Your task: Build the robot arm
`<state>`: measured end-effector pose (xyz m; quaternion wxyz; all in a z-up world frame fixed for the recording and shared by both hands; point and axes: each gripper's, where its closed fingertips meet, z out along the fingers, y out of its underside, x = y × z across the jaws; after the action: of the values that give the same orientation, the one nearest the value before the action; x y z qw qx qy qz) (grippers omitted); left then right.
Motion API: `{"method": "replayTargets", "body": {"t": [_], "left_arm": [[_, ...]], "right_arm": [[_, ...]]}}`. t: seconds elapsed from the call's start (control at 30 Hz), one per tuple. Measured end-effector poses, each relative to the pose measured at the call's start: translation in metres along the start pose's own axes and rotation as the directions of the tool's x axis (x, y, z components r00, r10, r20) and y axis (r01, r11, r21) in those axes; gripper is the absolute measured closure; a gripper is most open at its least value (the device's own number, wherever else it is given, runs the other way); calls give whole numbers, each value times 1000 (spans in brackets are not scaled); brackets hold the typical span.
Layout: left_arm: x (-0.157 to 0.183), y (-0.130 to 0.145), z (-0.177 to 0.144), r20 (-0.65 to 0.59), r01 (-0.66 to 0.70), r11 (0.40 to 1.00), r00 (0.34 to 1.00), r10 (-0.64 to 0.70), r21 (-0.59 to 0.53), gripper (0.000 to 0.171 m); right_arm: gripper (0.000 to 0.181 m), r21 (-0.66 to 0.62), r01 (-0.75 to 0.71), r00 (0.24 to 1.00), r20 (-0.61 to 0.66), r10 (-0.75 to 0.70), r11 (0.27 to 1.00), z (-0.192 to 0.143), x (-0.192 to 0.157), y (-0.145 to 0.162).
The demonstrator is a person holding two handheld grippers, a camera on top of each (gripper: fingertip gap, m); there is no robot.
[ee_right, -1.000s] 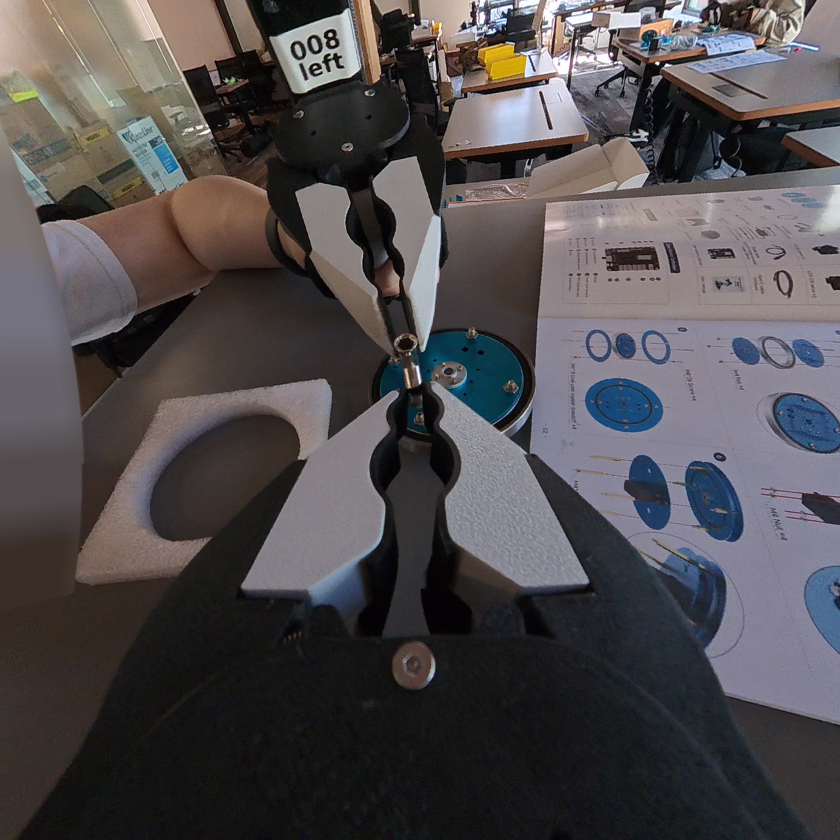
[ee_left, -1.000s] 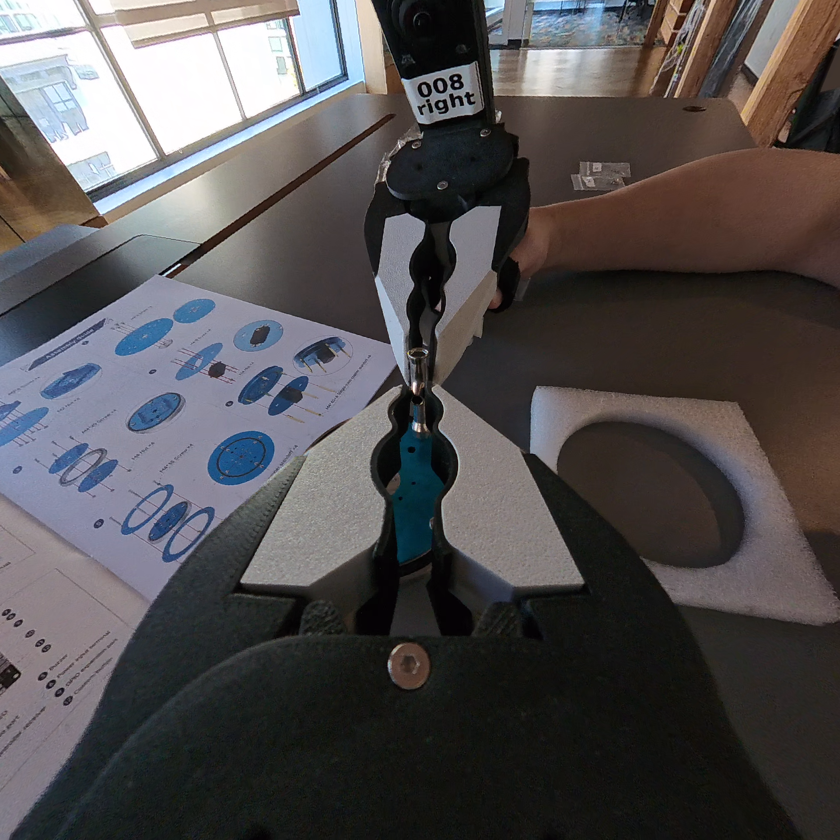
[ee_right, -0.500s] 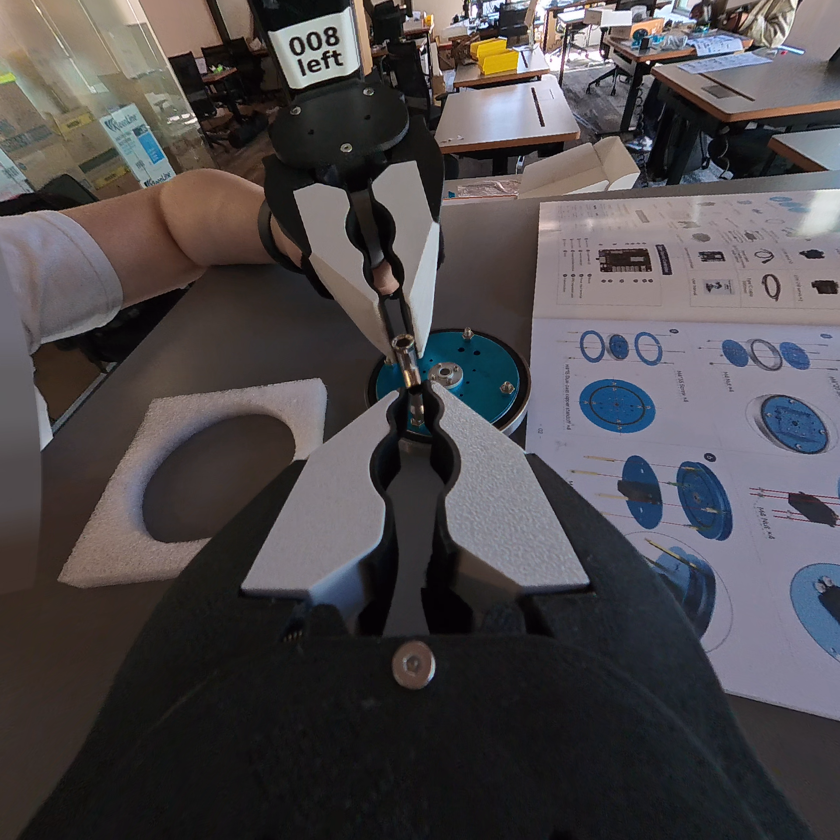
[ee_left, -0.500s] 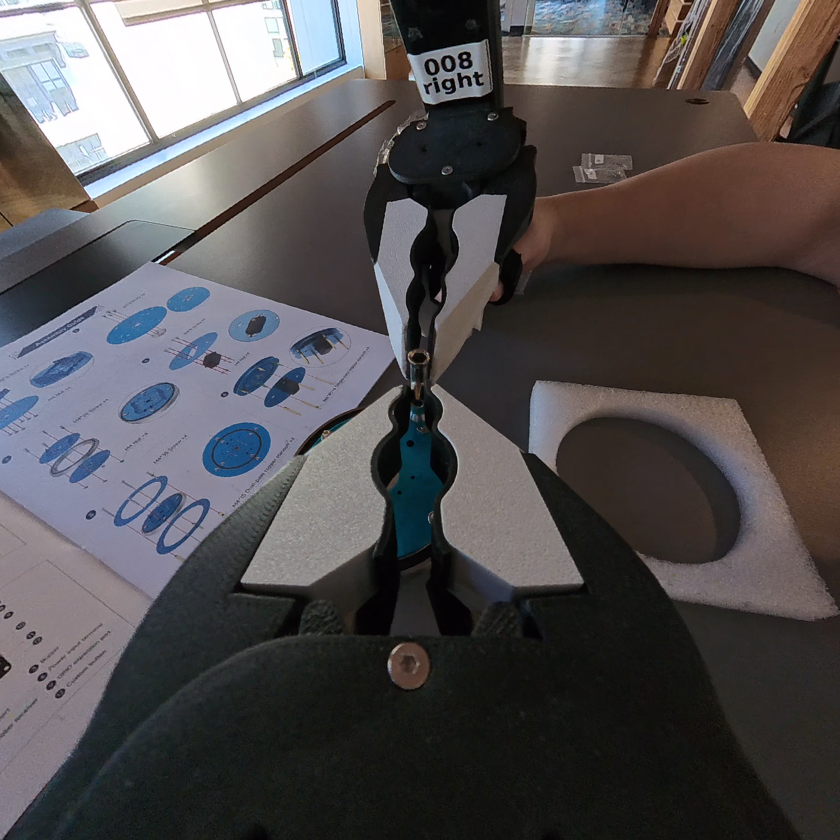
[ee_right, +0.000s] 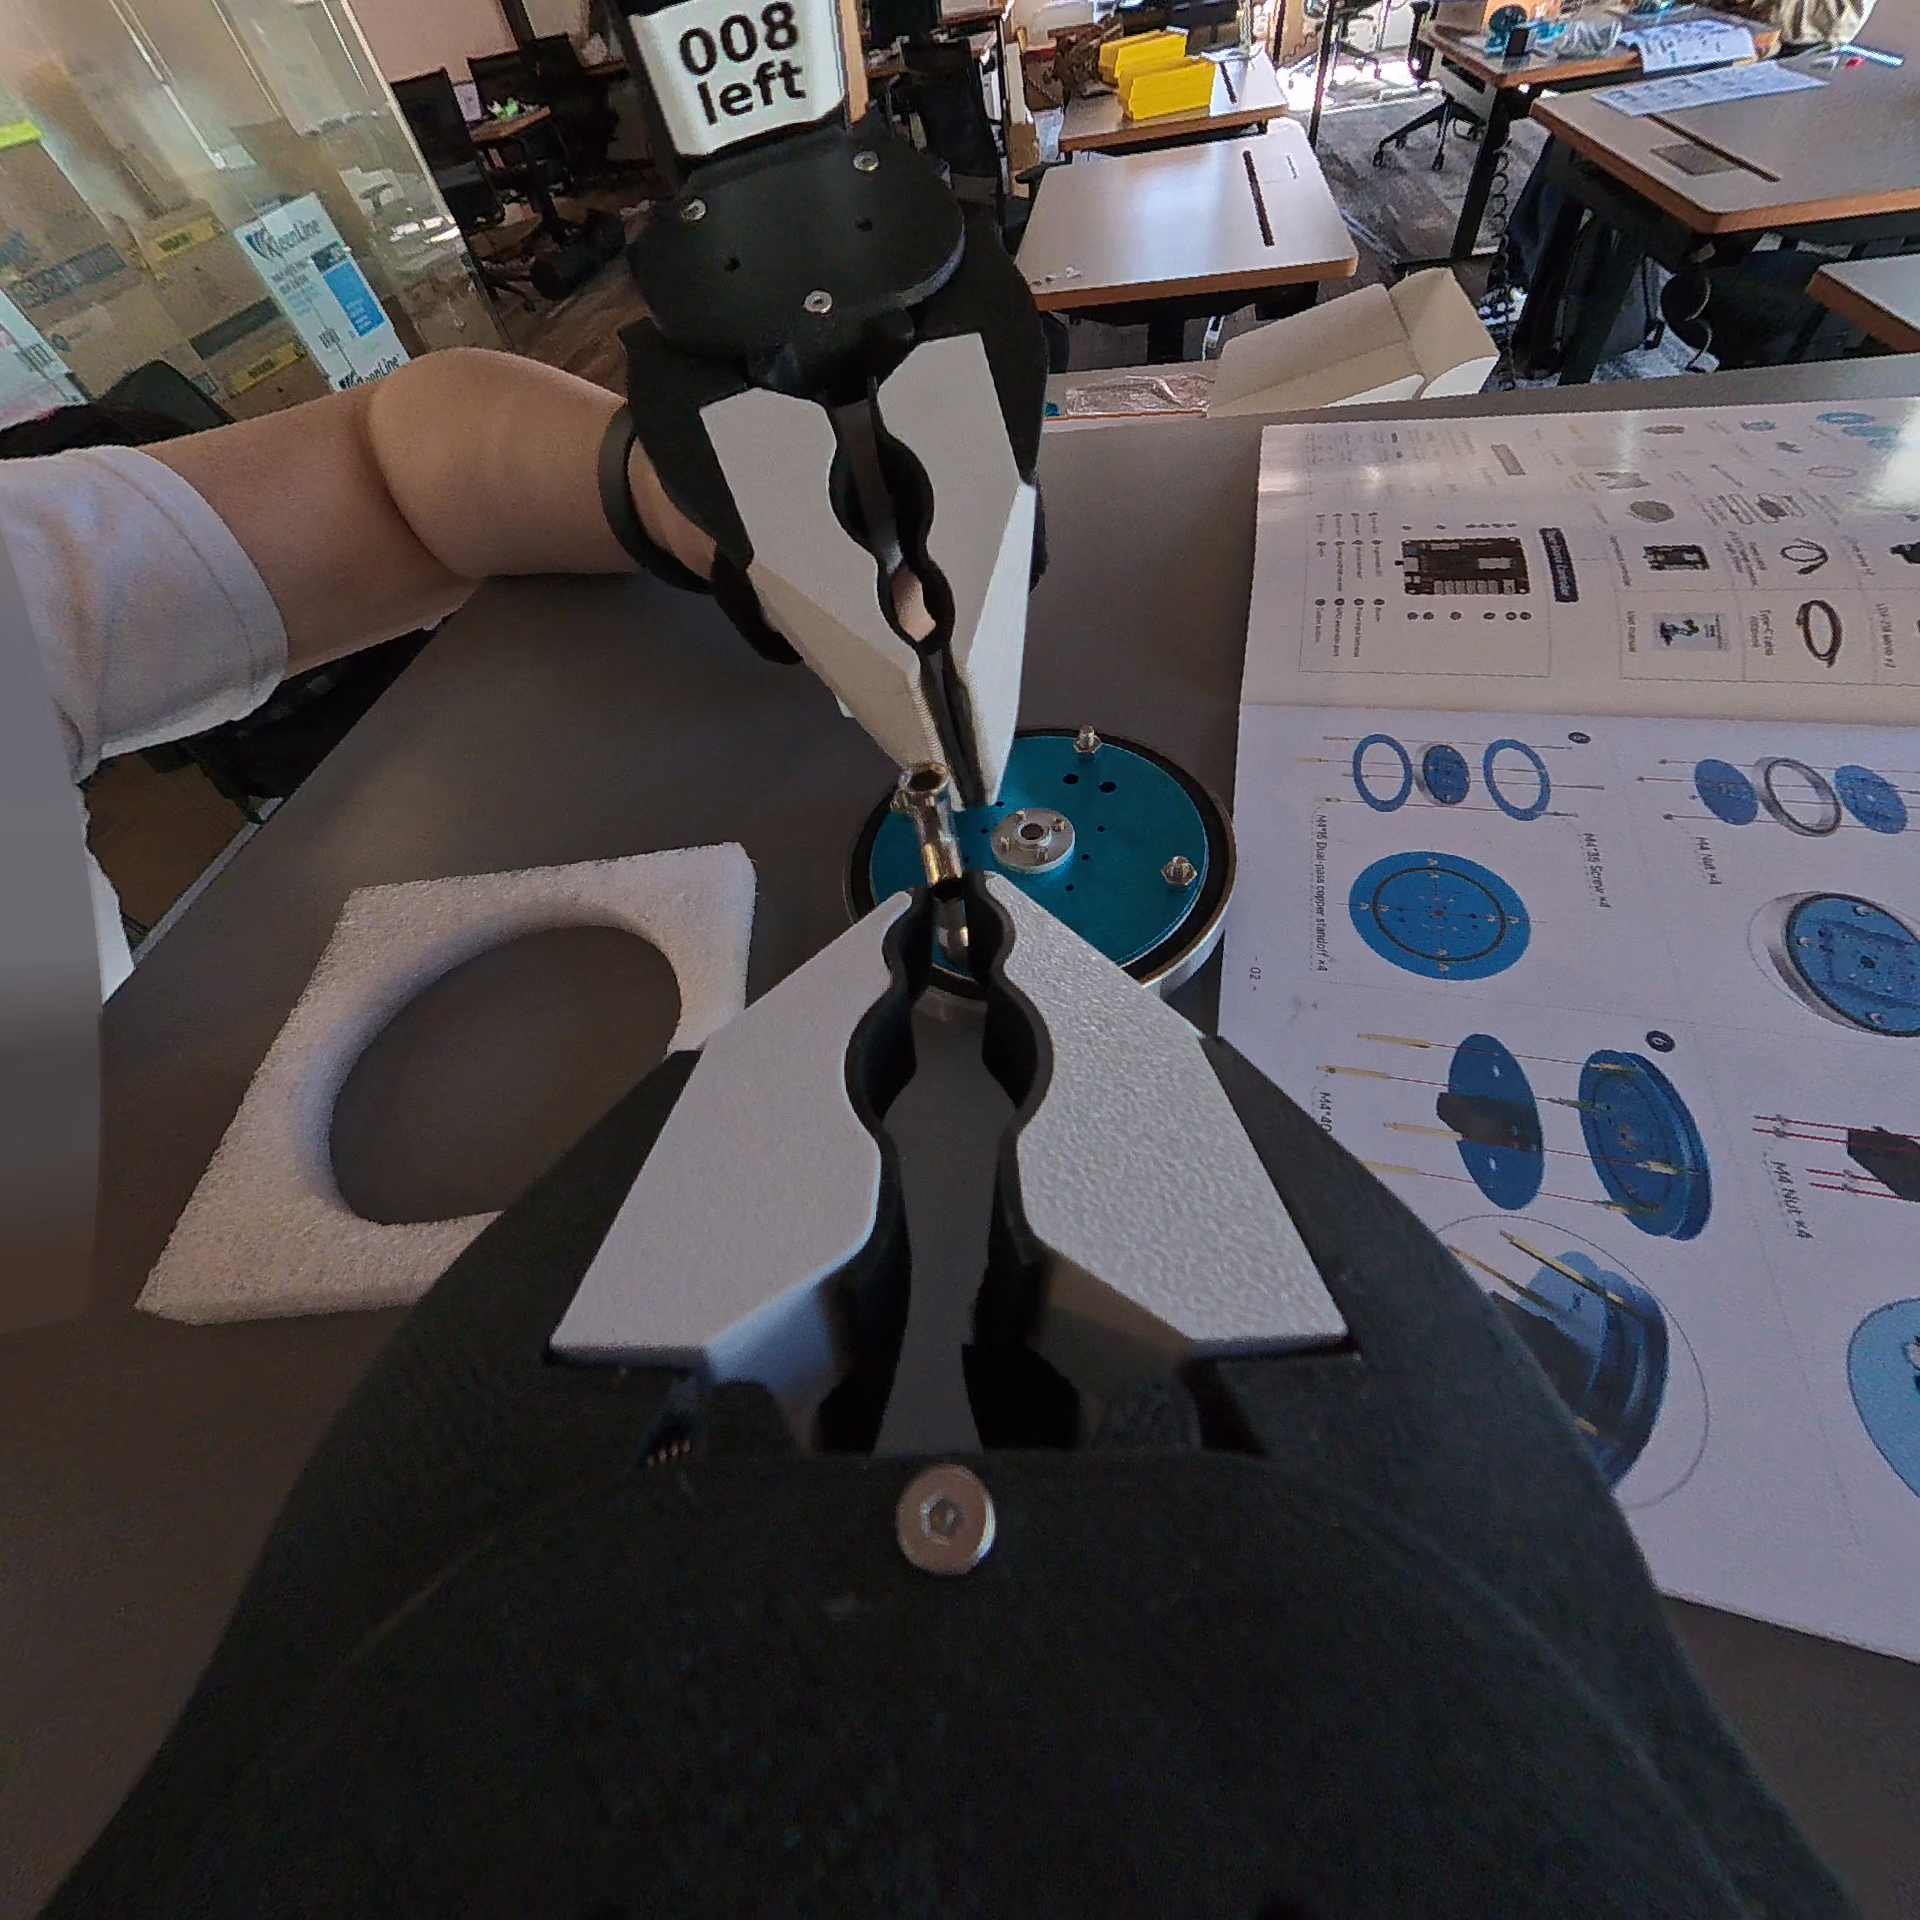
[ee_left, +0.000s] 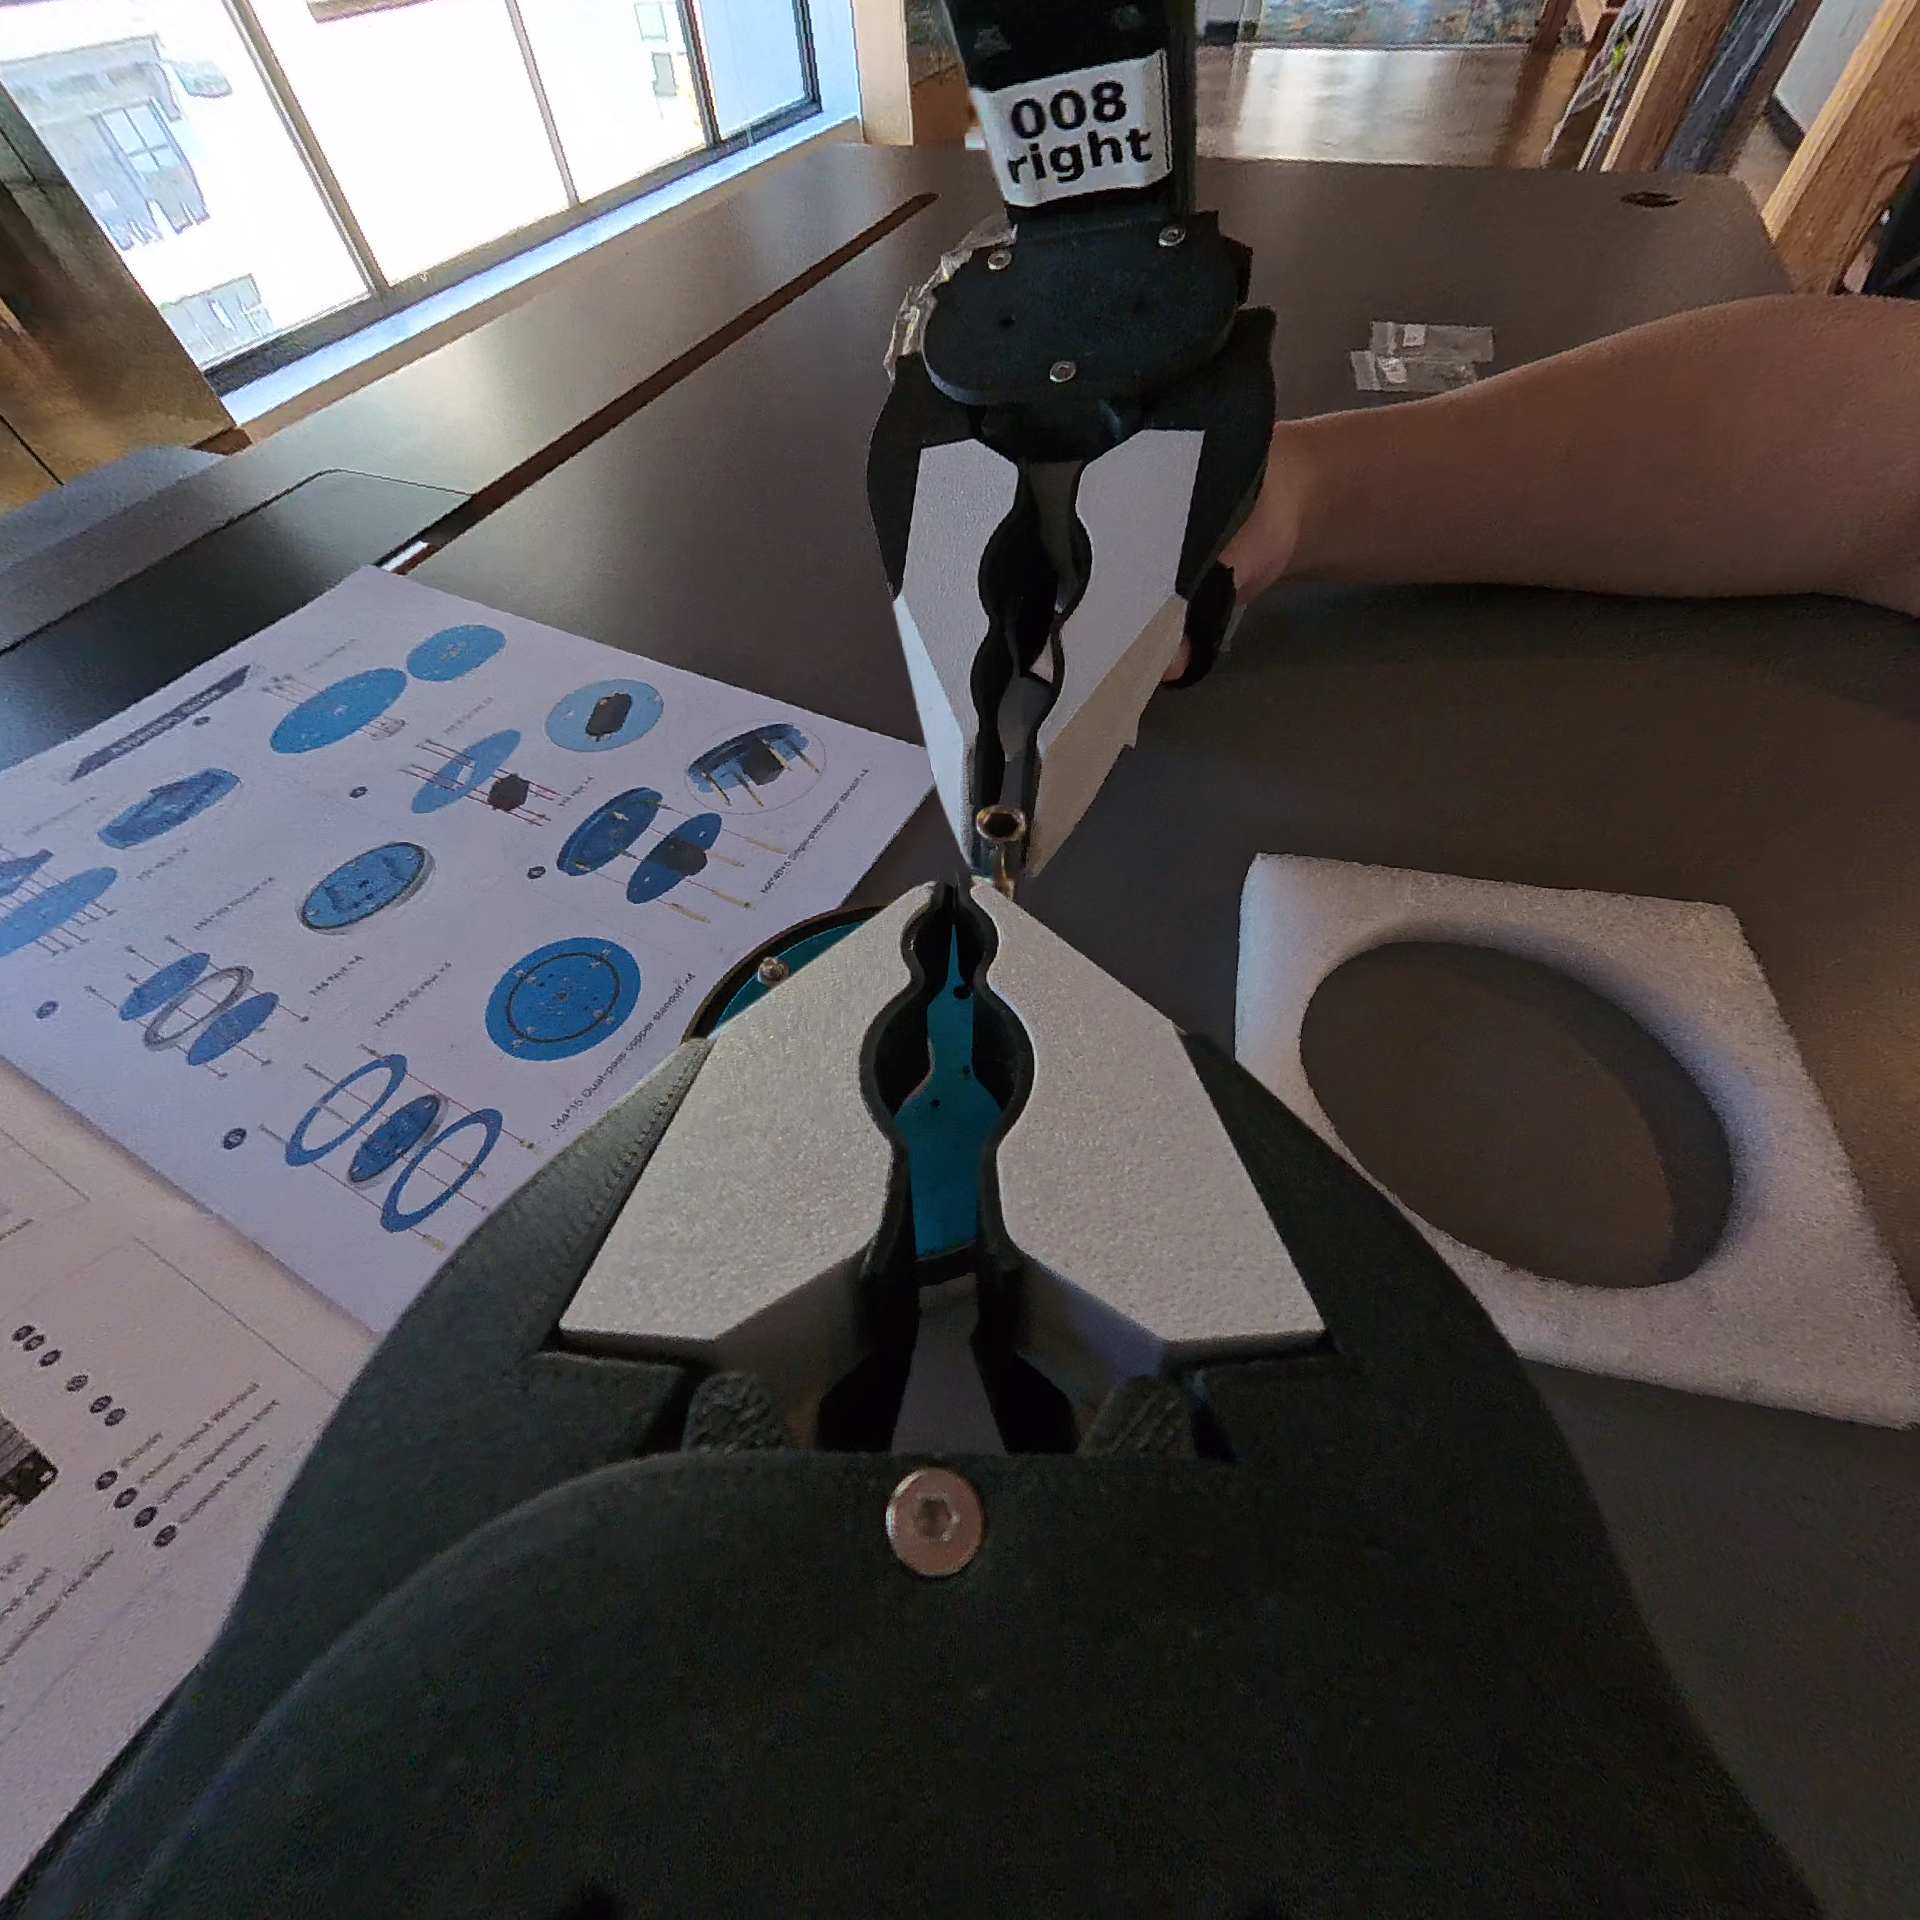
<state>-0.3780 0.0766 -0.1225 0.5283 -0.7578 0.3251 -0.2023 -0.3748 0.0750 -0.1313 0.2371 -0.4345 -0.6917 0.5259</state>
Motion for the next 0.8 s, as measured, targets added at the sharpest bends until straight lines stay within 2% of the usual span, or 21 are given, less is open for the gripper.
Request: {"method": "replayTargets", "body": {"t": [0.3,0.43,0.8], "left_arm": [[6,-2,0,-72,68,997,995,-66,23,155],[6,3,3,-47,26,1000,999,-27,-8,163],[2,6,2,-33,1,1000,999,-2,-30,163]], "right_arm": [[177,-16,-15,1000,5,15,1000,0,1,3],[176,-22,-32,999,18,32,999,-2,1,5],[171,-13,26,1000,16,-26,1000,-1,-3,1]]}}
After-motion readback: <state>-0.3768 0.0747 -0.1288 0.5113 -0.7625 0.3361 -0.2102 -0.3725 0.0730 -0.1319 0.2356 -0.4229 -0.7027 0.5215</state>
